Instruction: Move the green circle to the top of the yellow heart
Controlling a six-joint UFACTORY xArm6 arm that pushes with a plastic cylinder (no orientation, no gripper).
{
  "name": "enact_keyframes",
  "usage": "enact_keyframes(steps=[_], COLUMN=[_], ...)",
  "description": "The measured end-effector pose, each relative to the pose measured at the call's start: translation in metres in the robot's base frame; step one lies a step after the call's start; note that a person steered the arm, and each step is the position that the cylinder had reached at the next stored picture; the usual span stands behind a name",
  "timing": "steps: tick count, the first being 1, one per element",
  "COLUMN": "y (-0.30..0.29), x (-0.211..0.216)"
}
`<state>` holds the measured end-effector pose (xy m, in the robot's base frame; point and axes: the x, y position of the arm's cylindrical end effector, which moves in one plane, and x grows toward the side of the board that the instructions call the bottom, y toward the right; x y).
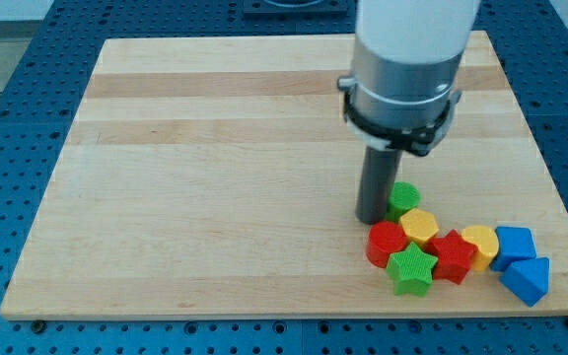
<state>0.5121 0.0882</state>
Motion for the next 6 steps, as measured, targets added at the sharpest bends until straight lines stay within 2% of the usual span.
enact_keyframes(steps=[1, 3, 4, 6], y=[0.027, 0.006, 0.019, 0.088], x=[-0.020, -0.054, -0.068, -0.015])
